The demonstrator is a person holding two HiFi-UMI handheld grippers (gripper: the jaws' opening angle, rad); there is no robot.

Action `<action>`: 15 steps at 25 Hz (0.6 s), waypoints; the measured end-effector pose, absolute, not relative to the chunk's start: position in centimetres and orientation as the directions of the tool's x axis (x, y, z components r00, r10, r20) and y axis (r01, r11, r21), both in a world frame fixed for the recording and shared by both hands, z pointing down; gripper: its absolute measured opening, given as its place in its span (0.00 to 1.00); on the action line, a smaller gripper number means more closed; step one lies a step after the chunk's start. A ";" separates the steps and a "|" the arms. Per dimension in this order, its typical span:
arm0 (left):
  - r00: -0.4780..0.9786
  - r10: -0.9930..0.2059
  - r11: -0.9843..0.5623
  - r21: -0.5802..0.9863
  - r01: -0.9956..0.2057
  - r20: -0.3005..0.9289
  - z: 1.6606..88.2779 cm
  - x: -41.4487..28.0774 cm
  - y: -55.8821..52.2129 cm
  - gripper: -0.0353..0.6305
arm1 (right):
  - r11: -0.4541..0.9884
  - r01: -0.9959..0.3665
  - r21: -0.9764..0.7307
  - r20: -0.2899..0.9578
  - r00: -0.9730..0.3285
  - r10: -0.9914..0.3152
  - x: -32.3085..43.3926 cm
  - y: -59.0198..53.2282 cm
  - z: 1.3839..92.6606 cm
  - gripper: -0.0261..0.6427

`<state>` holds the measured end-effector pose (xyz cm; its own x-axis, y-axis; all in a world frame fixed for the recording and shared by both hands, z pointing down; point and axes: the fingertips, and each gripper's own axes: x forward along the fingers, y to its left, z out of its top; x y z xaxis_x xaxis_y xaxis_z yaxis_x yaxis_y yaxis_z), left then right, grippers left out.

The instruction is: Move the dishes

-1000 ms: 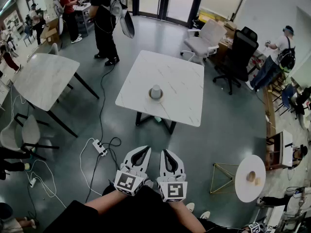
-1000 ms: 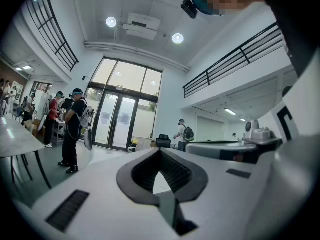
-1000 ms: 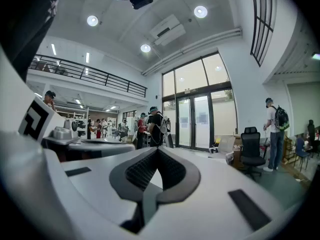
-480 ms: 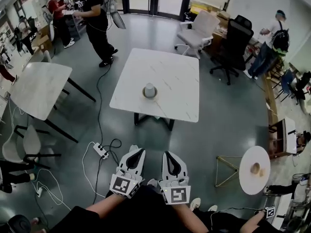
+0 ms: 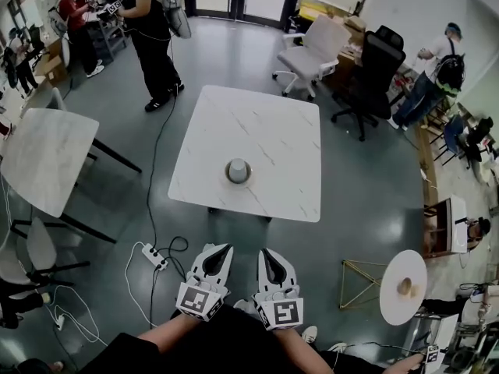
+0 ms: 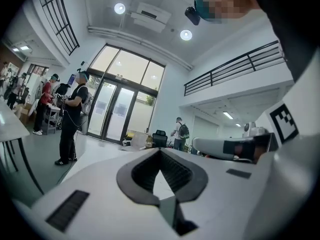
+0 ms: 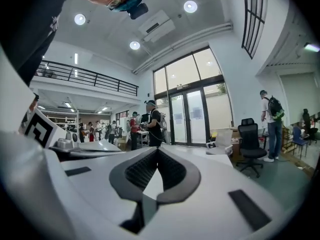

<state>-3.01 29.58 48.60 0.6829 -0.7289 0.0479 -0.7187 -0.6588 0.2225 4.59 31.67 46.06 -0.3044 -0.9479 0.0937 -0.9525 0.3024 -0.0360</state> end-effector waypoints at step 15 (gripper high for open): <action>0.728 -0.674 -0.686 0.260 -0.680 0.126 52.2 -9.3 11.9 0.08 | 0.309 -0.950 -0.057 0.275 -0.312 -0.909 -0.6 14.1 50.6 0.06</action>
